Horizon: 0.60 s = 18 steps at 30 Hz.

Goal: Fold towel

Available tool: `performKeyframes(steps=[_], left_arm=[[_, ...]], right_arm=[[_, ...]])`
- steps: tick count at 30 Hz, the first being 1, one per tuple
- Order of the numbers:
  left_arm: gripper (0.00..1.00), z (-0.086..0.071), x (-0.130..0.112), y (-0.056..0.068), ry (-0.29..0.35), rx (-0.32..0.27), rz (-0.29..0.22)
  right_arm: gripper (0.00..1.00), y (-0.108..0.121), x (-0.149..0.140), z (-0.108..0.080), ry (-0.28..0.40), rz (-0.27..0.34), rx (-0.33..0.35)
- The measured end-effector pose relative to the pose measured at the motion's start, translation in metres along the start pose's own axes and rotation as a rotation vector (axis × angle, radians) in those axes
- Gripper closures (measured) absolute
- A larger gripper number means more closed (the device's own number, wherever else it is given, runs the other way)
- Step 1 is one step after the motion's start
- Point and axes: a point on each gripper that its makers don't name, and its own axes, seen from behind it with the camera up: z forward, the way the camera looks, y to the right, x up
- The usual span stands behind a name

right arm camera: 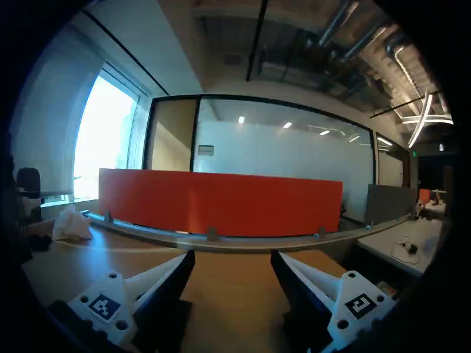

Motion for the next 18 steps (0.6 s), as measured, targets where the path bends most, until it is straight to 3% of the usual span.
performKeyframes(steps=[9, 18], left_arm=[[0.00, 0.006, 0.044, 0.003, -0.023, -0.012, -0.007], [0.00, 0.011, 0.058, 0.010, -0.049, -0.031, 0.013]], right_arm=[[0.00, 0.001, 0.058, 0.002, 0.008, 0.015, -0.007], [0.00, -0.003, 0.072, 0.005, -0.010, 0.015, 0.002]])
